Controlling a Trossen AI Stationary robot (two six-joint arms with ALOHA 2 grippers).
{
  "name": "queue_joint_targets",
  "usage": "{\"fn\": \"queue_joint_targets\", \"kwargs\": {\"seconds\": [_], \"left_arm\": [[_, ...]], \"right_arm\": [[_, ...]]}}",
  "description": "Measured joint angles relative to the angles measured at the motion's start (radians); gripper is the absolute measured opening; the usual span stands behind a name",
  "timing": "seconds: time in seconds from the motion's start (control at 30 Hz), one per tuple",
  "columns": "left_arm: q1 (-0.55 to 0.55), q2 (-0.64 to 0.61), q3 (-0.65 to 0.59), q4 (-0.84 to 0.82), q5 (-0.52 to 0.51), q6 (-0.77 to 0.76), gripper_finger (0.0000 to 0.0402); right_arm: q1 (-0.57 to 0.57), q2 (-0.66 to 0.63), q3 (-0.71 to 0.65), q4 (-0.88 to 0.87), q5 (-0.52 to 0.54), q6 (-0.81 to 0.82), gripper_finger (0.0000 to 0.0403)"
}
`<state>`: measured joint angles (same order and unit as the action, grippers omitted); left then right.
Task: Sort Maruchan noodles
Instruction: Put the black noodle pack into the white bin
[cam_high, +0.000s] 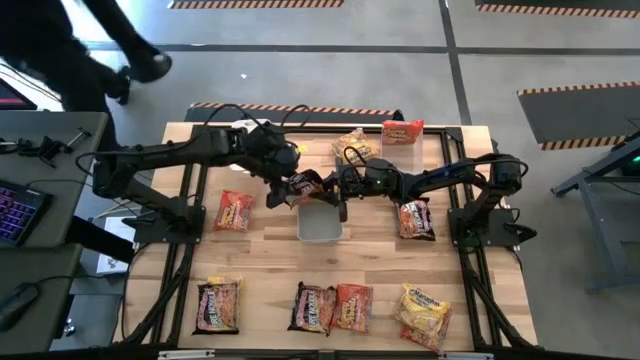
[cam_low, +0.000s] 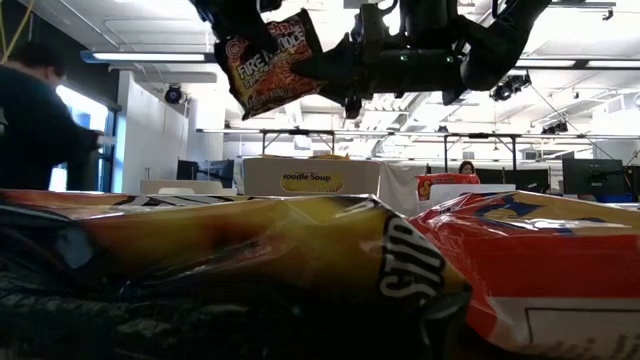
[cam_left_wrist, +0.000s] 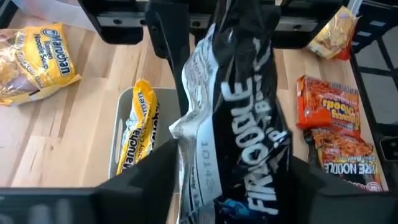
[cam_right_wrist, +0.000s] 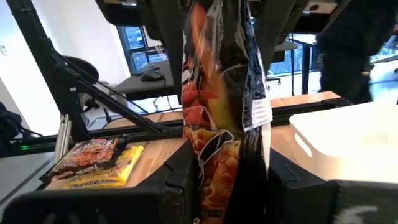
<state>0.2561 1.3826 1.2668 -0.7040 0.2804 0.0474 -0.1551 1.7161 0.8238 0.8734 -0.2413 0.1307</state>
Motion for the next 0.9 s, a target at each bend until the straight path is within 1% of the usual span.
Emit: {"fn": "queue_joint_targets", "kwargs": {"seconds": [0.07,0.2,0.27,0.33,0.43,0.67,0.77,0.83,0.9], "left_arm": [[0.003,0.0,0.003,0.0,0.007,0.002,0.0152],[0.02,0.0,0.003,-0.006,0.054,0.003,0.0092],[0.028,-0.002,0.003,-0.011,0.049,0.006,0.007],[0.039,-0.002,0.003,-0.016,0.051,0.009,0.0055],[0.063,-0.002,0.004,-0.036,0.052,0.048,0.0043],[0.147,-0.002,0.006,-0.1,0.059,0.166,0.0036],[0.189,-0.006,0.02,-0.166,0.062,0.21,0.0035],[0.211,-0.008,0.034,-0.22,0.032,0.228,0.0035],[0.219,-0.006,0.05,-0.218,0.032,0.247,0.0035]], "right_arm": [[0.0,0.0,0.0,0.0,-0.001,0.0,0.0089],[0.0,0.0,0.0,-0.002,0.005,0.003,0.0097],[0.0,0.0,0.001,-0.004,0.008,0.004,0.0098],[0.001,0.0,0.001,-0.008,0.033,0.016,0.0099],[0.006,0.0,0.003,-0.017,0.086,0.019,0.01],[0.004,0.0,0.006,-0.028,0.133,0.006,0.0101],[0.003,0.0,0.004,-0.041,0.139,-0.001,0.0101],[0.003,0.0,-0.001,-0.057,0.136,-0.001,0.0101],[0.002,-0.001,-0.001,-0.049,0.135,0.0,0.0103]]}}
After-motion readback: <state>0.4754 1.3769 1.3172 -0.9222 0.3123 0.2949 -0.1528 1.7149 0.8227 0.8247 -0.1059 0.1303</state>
